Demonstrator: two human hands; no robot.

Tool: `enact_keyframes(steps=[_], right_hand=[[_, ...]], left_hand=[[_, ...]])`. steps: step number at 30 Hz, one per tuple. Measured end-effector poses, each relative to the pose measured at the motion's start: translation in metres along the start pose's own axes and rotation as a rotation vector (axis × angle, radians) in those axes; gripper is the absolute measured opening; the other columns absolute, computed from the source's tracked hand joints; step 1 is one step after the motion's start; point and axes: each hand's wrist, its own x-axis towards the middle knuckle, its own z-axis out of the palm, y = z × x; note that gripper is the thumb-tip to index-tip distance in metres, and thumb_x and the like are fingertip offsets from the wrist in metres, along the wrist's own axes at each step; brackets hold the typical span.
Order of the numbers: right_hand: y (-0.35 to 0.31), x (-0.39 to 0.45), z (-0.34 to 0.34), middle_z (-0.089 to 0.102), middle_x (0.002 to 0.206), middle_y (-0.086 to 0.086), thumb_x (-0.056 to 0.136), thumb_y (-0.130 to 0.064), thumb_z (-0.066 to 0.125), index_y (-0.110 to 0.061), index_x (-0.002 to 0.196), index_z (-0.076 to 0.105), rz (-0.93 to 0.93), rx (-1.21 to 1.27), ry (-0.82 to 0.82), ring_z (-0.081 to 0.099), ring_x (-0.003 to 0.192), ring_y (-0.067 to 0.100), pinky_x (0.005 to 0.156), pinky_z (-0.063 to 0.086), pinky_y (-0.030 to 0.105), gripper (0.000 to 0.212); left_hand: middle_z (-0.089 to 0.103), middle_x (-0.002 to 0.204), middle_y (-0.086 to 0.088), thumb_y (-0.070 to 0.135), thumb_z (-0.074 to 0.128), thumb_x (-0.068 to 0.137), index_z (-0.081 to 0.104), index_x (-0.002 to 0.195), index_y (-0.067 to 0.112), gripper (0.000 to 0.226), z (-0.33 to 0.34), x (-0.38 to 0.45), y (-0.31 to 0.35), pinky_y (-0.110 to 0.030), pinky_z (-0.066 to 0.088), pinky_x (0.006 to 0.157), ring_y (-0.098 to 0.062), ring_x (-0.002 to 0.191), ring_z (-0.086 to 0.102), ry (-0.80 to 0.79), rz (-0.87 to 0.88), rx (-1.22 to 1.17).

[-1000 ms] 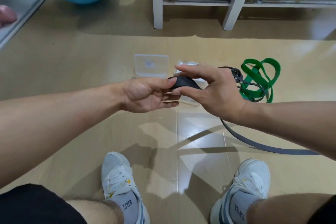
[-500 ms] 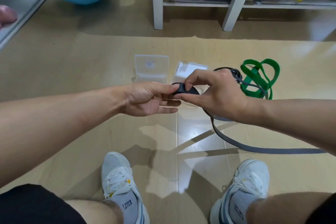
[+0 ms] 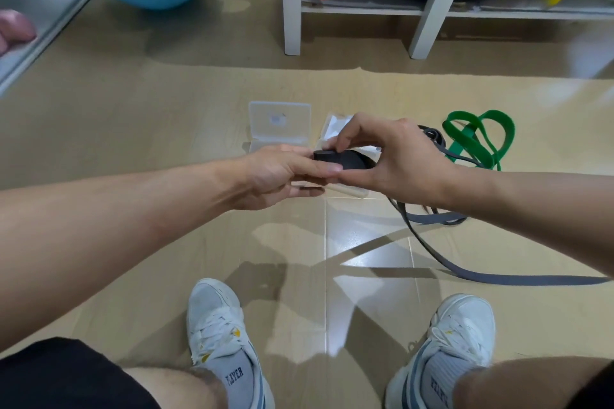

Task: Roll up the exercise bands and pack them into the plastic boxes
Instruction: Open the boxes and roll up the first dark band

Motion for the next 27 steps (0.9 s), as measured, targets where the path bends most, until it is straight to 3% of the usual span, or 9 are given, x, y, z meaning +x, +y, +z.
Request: enact_keyframes(steps=[2,4,7,13,15,17,21,25,27], right_hand=[[0.000,0.001,-0.006,0.077,0.099,-0.001,0.072,-0.024,0.090,-0.015,0.112,0.059,0.173,0.199,-0.036,0.074,0.098,0.011,0.094,0.058,0.033,0.051],[0.002,0.002,-0.006,0.076,0.091,0.001,0.072,-0.029,0.089,-0.016,0.112,0.059,0.233,0.221,-0.037,0.073,0.088,0.015,0.088,0.059,0.036,0.051],[0.003,-0.002,0.002,0.073,0.078,-0.004,0.078,-0.028,0.086,-0.013,0.097,0.064,0.252,0.238,-0.098,0.069,0.076,0.012,0.081,0.059,0.042,0.033],[0.011,-0.011,0.020,0.071,0.075,-0.006,0.073,-0.042,0.088,-0.024,0.095,0.065,0.359,0.310,-0.077,0.067,0.071,0.018,0.080,0.058,0.052,0.036],[0.012,-0.014,0.026,0.064,0.067,-0.005,0.081,-0.027,0.085,-0.018,0.091,0.065,0.390,0.399,-0.031,0.064,0.063,0.019,0.067,0.060,0.044,0.025],[0.012,-0.016,0.027,0.059,0.061,-0.007,0.083,-0.024,0.083,-0.015,0.085,0.066,0.392,0.344,0.016,0.057,0.056,0.015,0.053,0.049,0.030,0.019],[0.009,-0.019,0.026,0.054,0.056,-0.013,0.082,-0.030,0.084,-0.017,0.081,0.073,0.325,0.153,0.027,0.045,0.052,0.005,0.053,0.035,0.018,0.017],[0.007,-0.022,0.025,0.055,0.058,-0.010,0.085,-0.031,0.081,-0.018,0.088,0.075,0.278,0.094,-0.009,0.045,0.053,0.006,0.052,0.034,0.017,0.015],[0.007,-0.023,0.023,0.062,0.064,-0.003,0.087,-0.033,0.079,-0.019,0.091,0.076,0.254,0.070,-0.057,0.048,0.056,0.010,0.055,0.038,0.026,0.014]], left_hand=[[0.079,0.098,0.003,0.019,0.084,0.070,0.079,0.109,0.013,0.039,-0.004,0.000,0.001,-0.029,0.053,0.096,-0.008,0.090,0.069,0.094,0.103,0.178],[0.080,0.098,0.003,0.014,0.087,0.075,0.081,0.103,0.017,0.029,-0.005,-0.002,0.001,-0.022,0.054,0.092,-0.005,0.090,0.071,0.182,0.195,0.333],[0.080,0.084,0.007,0.011,0.088,0.075,0.082,0.090,0.020,0.019,0.002,-0.005,-0.002,-0.013,0.050,0.080,0.000,0.079,0.070,0.205,0.246,0.358],[0.080,0.082,0.006,0.004,0.088,0.073,0.080,0.091,0.021,0.026,0.007,-0.008,-0.003,-0.008,0.050,0.074,0.001,0.077,0.072,0.238,0.274,0.341],[0.080,0.081,0.008,0.006,0.089,0.073,0.080,0.091,0.022,0.026,0.008,-0.009,-0.002,-0.007,0.050,0.073,0.003,0.076,0.072,0.242,0.283,0.360],[0.080,0.081,0.009,0.006,0.089,0.072,0.081,0.091,0.024,0.027,0.009,-0.010,-0.001,-0.006,0.049,0.073,0.004,0.075,0.071,0.212,0.267,0.403],[0.081,0.092,0.004,0.008,0.089,0.073,0.082,0.097,0.024,0.030,-0.001,-0.010,0.005,-0.012,0.051,0.086,-0.002,0.087,0.073,0.099,0.153,0.502],[0.081,0.099,-0.004,0.016,0.086,0.077,0.083,0.101,0.021,0.025,-0.009,-0.012,0.009,-0.021,0.055,0.095,-0.011,0.094,0.073,0.007,0.083,0.527],[0.081,0.096,-0.006,0.021,0.089,0.072,0.084,0.095,0.021,0.023,-0.011,-0.012,0.009,-0.024,0.055,0.093,-0.013,0.091,0.073,0.018,0.084,0.558]])
